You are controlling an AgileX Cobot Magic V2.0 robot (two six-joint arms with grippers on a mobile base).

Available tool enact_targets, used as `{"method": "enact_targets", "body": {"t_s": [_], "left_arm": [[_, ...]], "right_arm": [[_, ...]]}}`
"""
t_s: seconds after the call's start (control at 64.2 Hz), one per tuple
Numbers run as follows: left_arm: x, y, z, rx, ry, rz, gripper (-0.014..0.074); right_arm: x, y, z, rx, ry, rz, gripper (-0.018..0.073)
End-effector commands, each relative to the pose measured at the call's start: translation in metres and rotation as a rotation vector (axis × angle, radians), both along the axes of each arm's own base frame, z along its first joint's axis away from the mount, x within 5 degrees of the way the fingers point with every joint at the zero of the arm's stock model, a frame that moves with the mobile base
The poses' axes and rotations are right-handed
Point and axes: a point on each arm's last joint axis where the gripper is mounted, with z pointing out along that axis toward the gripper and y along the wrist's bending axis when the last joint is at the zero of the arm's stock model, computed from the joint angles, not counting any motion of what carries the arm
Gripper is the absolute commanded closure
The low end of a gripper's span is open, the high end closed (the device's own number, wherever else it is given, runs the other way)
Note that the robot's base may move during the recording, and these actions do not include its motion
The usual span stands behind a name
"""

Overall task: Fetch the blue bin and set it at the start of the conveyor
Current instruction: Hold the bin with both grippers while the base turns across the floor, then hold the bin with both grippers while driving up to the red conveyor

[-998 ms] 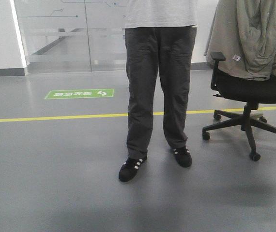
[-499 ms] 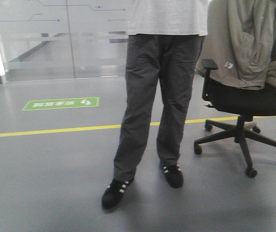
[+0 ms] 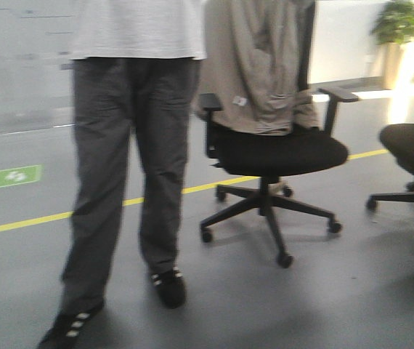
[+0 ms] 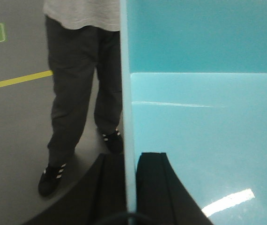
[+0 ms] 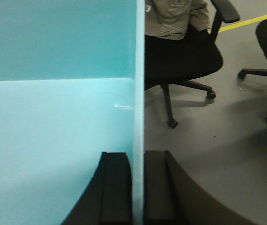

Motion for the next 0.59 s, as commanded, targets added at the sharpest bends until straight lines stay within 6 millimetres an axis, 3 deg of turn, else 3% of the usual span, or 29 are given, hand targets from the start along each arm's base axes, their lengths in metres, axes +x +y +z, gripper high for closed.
{"method": "enact_targets", "body": {"t_s": [0.0, 0.577], "left_arm": [[-0.0025, 0.0020, 0.0081, 0.019, -0.052, -0.001, 0.0708], [-0.0025, 0.0020, 0.0081, 0.019, -0.052, -0.001, 0.0708]], "right_arm": [[-0.0034, -0.0044, 0.0105, -0.034, -0.065, -0.005, 0.0718], [-0.0034, -0.0044, 0.0105, -0.034, -0.065, -0.005, 0.0718]]}}
